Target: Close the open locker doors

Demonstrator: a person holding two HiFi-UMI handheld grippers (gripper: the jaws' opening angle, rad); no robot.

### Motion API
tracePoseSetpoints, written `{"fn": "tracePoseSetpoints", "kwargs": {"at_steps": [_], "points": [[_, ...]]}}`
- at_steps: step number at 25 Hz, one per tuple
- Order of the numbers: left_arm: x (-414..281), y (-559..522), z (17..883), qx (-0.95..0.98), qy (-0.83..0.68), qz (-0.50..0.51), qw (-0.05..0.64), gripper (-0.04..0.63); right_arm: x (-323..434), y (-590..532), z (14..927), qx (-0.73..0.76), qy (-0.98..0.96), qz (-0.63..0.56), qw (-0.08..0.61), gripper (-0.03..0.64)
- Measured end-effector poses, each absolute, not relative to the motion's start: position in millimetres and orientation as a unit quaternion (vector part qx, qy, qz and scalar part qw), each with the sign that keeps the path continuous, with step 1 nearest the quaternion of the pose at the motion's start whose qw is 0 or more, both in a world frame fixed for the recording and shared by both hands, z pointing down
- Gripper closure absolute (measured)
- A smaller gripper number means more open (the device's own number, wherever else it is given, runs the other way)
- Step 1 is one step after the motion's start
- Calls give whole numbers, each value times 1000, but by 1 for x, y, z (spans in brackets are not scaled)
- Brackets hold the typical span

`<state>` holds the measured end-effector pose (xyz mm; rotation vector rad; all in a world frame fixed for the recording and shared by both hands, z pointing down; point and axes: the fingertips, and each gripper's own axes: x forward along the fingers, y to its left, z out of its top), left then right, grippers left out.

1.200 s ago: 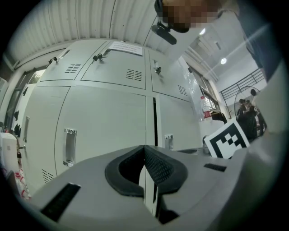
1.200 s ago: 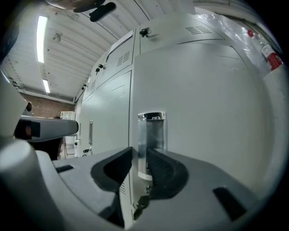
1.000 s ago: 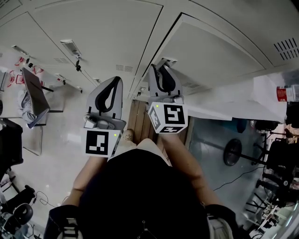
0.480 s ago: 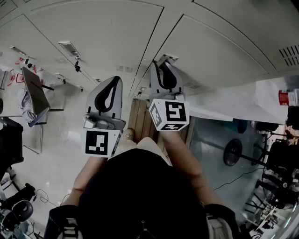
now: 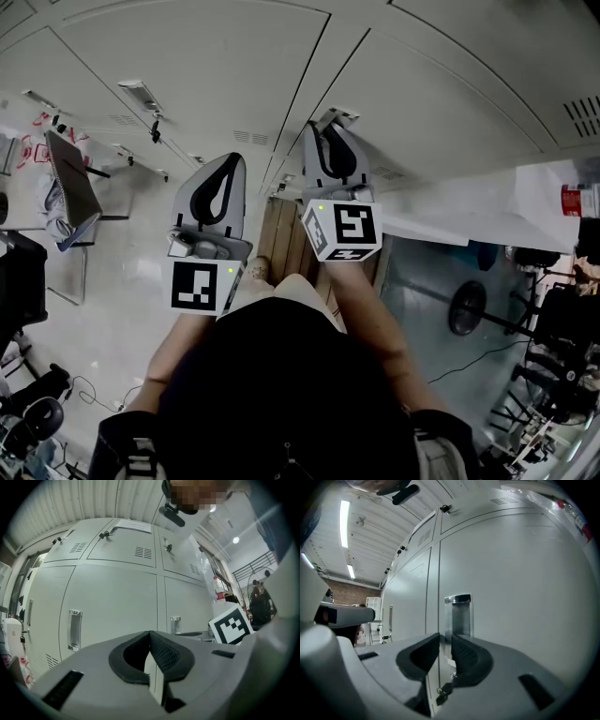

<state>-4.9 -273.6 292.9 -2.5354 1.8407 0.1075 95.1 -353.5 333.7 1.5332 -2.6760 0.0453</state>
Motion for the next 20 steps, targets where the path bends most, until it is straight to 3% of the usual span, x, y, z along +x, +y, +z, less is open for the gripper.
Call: {"fn": "tracePoseSetpoints", "kwargs": {"at_steps": [12, 15, 20], "points": [[33, -249, 282, -825, 564, 35, 18, 594, 145, -323, 331, 528, -848, 36, 38, 539], [52, -235, 273, -830, 556, 39, 25, 594, 179, -302, 321, 552, -833, 40, 23, 614], [90, -207, 262, -839, 542, 40, 21, 594, 242, -254, 294, 582, -813, 15, 18, 615]]}}
